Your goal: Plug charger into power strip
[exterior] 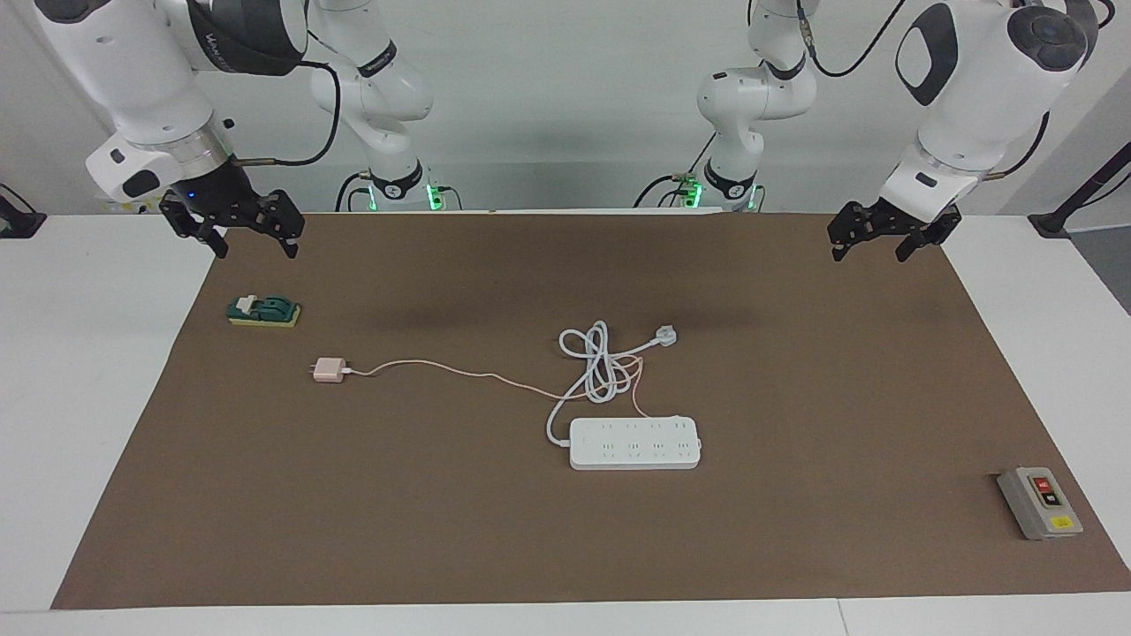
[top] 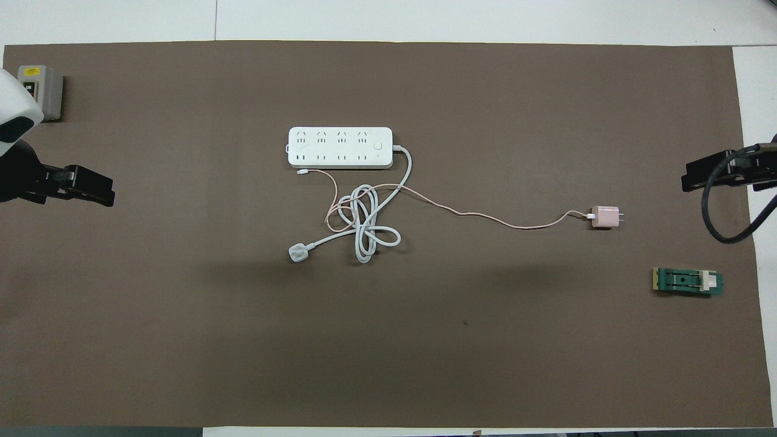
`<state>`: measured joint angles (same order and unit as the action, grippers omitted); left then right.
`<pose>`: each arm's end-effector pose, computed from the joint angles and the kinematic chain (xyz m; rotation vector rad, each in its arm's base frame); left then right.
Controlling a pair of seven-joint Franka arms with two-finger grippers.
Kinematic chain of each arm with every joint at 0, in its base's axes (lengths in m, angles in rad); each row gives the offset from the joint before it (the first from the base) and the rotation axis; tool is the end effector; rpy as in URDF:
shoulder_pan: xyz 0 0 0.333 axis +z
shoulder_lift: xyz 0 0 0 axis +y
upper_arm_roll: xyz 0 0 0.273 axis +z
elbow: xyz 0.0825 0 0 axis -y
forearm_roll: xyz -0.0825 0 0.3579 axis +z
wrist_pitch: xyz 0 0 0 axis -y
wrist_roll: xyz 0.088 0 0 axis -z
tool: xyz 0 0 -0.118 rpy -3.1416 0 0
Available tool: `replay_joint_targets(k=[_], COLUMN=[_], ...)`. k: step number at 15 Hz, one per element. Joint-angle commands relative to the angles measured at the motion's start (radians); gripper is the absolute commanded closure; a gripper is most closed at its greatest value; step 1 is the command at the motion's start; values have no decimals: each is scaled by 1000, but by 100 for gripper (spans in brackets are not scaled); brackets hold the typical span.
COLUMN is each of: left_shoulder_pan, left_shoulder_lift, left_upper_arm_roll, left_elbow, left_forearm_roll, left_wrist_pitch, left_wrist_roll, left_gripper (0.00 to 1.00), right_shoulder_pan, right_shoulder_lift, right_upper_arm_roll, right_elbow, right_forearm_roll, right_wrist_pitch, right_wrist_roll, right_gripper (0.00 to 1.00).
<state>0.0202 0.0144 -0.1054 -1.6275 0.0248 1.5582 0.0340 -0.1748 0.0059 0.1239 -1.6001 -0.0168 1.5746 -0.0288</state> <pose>0.5255 -0.0416 0.5368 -3.1079 0.1867 0.1293 0.5281 -0.0290 0.5547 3.1262 -0.0340 -0.0500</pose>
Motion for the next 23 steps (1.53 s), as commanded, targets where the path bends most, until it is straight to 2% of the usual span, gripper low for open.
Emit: replay_joint_targets(k=[1,11,14,19,23], left_shoulder_pan=[6,7,6,7,7], left_shoulder_lift=[-10,-10,-10,-10,-10], left_upper_arm_roll=[0,0,0,0,0], left_elbow=[-11,-11,-11,-11,-11], left_forearm_roll=[-11,-11,-11,-11,-11], left_wrist_pitch=[10,10,10,13,11], left_wrist_roll=[-8,-8,-9,-8,-8], left_gripper=[0,0,0,0,0], right_shoulder_pan=[-6,-22,-64,-135,-204], right_shoulder_lift=[-24,-41,-35,77,164], right_upper_arm_roll=[5,5,2,0,0], right_elbow=[-30,-72,-119,-126,-182], right_forearm_roll=[0,3,41,176,340], right_wrist_pitch=[12,45,70,70,143], right_wrist_roll=[12,-7,148,479,731], right_gripper=[0,0,0,0,0])
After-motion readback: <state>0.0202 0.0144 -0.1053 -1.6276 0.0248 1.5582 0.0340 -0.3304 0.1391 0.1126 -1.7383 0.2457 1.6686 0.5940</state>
